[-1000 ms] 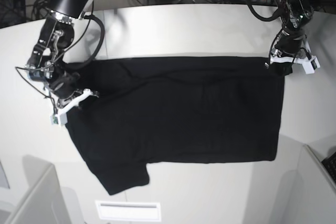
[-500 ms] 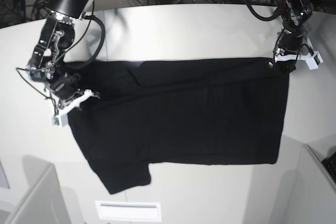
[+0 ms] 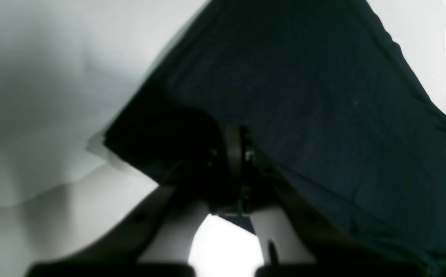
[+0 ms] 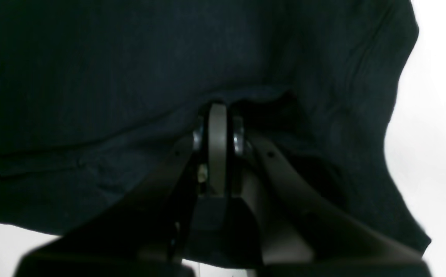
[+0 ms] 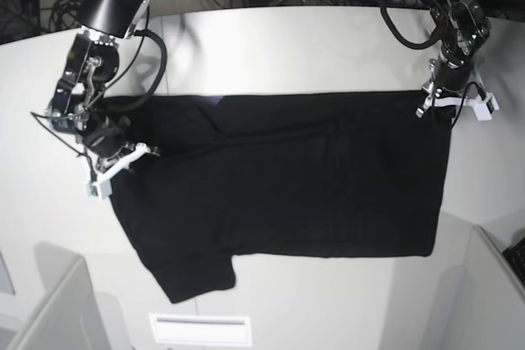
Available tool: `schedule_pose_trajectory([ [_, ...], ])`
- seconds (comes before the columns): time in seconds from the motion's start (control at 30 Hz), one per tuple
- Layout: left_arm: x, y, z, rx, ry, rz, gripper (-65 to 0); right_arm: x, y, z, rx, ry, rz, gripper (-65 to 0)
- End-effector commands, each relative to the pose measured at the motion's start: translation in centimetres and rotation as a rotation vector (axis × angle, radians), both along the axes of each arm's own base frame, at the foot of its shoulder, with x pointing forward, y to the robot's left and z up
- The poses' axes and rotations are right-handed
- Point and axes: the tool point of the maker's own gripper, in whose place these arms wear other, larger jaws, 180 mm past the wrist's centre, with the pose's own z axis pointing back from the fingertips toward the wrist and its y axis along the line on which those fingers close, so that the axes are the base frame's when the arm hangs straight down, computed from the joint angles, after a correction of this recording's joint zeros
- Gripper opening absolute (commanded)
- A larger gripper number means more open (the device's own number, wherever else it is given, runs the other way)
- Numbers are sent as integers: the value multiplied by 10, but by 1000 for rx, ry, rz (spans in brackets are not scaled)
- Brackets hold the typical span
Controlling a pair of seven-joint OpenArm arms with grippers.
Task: Fold the T-shirt properly
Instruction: 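Regrasp the shoulder edge with both grippers near the collar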
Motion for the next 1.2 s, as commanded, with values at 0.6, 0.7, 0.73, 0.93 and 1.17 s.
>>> schedule_pose_trajectory([
  [0.6, 19, 18, 1, 12, -19, 7, -650, 16, -6, 17, -6, -81, -20, -650],
  [0.7, 19, 18, 1, 12, -19, 7, -650, 14, -5, 10, 3, -60, -19, -650],
  [0.73, 21, 18, 3, 12, -25, 7, -650, 13, -5, 8, 4, -56, -19, -642],
  [0.93, 36, 19, 13, 12, -64, 9, -380, 12, -5, 5, 9, -46, -24, -428],
  [1.17, 65, 42, 7, -10, -58, 33, -237, 9, -10, 21, -19, -95, -29, -425],
])
